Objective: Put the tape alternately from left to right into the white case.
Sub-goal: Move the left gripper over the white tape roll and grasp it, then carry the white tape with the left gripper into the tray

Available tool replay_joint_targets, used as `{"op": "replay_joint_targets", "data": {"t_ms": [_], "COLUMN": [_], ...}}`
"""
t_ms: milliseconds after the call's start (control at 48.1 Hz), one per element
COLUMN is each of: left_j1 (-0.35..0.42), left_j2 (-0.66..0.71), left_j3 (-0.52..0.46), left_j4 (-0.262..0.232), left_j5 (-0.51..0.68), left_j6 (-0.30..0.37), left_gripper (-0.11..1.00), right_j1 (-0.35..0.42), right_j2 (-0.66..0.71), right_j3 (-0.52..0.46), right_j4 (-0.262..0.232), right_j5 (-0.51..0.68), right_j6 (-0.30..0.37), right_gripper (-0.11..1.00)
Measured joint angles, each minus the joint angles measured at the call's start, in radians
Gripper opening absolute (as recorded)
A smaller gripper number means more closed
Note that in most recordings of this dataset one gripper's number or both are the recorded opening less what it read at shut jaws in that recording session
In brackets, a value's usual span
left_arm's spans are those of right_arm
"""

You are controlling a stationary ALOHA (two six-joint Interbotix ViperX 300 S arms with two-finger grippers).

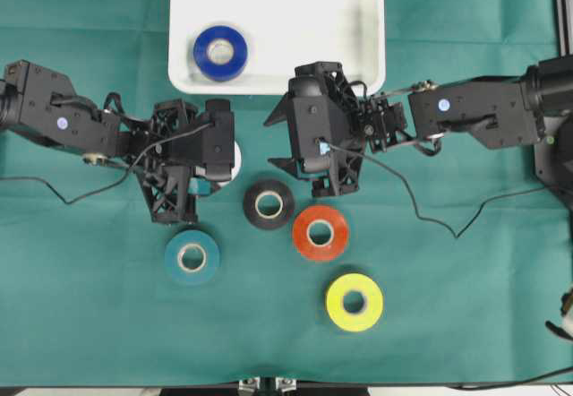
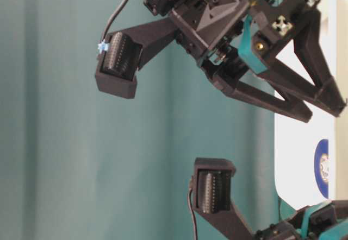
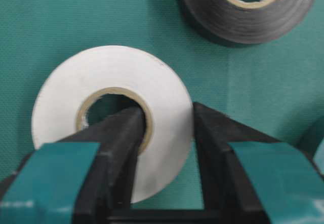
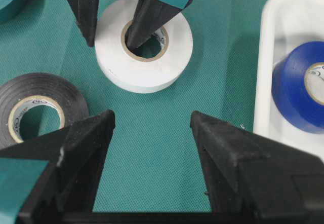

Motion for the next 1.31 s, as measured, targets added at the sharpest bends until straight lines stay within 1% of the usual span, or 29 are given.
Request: {"op": "replay_joint_targets", "data": {"t_ms": [250, 562, 728, 998, 1165, 1310], "left_j1": [-0.002, -0.011, -0.011, -0.009, 0.029, 0.109], "left_j2": [-0.026, -0.152, -0.212, -0.230, -0.239, -0.255], "left_j3": [0.000, 0.000, 0.005, 0.009, 0.009, 0.012], "left_j4": [-0.002, -0.002, -0.002, -0.002, -0.002, 0.000], "left_j5": [0.017, 0.055, 0.097, 0.112, 0.112, 0.112], "left_j6": [-0.005, -0.005, -0.002, 0.000, 0.008, 0.015], "left_gripper": [-0.03, -0.03, -0.03, -0.03, -0.03, -0.03], "right_j1": [0.002, 0.000, 0.002, 0.002, 0.002, 0.002], "right_j2": [0.000, 0.000, 0.000, 0.000, 0.000, 0.000], "right_j3": [0.000, -0.002, 0.000, 0.000, 0.000, -0.002], "right_j4": [0.000, 0.000, 0.000, 0.000, 0.000, 0.000], "right_j5": [0.000, 0.000, 0.000, 0.000, 0.000, 0.000], "right_j6": [0.000, 0.000, 0.000, 0.000, 0.000, 0.000], "right_gripper": [0.68, 0.68, 0.68, 0.68, 0.68, 0.68]}}
